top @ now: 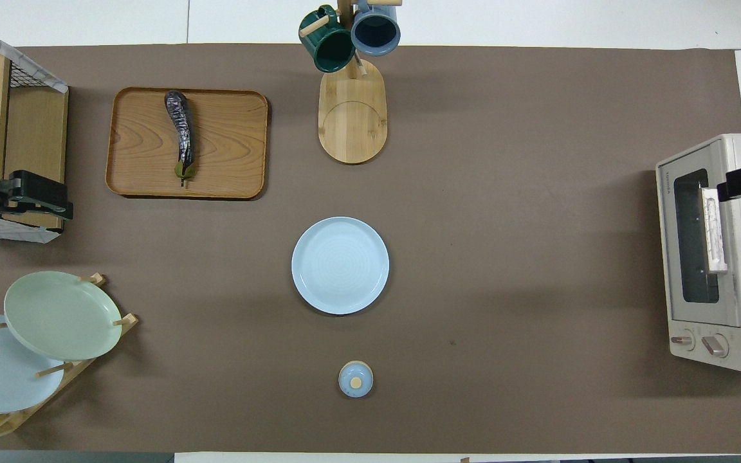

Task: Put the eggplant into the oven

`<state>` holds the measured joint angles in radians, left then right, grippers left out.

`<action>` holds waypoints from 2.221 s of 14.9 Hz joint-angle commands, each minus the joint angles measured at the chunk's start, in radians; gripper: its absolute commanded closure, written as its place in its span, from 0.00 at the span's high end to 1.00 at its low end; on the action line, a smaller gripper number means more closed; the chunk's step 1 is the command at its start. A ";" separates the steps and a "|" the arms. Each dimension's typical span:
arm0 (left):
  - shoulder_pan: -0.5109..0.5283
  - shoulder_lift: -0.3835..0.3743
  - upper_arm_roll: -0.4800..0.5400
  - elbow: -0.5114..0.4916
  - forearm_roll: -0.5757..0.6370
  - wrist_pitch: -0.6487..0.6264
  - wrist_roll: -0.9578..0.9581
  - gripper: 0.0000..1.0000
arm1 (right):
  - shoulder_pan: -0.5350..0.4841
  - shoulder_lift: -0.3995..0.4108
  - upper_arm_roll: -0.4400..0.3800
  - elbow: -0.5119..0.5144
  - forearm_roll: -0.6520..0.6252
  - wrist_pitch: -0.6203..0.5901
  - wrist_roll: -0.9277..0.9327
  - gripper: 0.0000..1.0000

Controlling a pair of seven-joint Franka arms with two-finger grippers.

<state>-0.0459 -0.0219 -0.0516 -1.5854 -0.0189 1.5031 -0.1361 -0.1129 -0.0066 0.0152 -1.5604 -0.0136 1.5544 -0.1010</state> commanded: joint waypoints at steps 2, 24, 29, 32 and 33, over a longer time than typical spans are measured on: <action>-0.008 -0.018 0.004 -0.042 -0.015 0.048 -0.010 1.00 | -0.008 -0.001 0.005 -0.004 0.018 0.012 0.006 1.00; -0.084 0.421 0.006 -0.156 -0.047 0.727 -0.011 1.00 | -0.056 -0.121 -0.012 -0.359 -0.095 0.230 0.078 0.00; -0.081 0.476 0.009 -0.156 -0.013 0.836 -0.011 1.00 | -0.071 -0.073 -0.014 -0.368 -0.103 0.300 -0.042 0.00; -0.081 0.508 0.009 -0.156 0.016 0.890 -0.005 0.94 | -0.062 -0.041 -0.014 -0.391 -0.105 0.331 -0.104 0.00; -0.084 0.517 0.009 -0.156 0.031 0.904 -0.002 0.91 | -0.063 -0.035 -0.014 -0.391 -0.103 0.340 -0.127 0.00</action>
<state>-0.1223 0.4748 -0.0504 -1.7338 -0.0270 2.3580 -0.1373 -0.1641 -0.0493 -0.0066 -1.9313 -0.1057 1.8629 -0.1690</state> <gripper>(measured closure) 0.018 0.991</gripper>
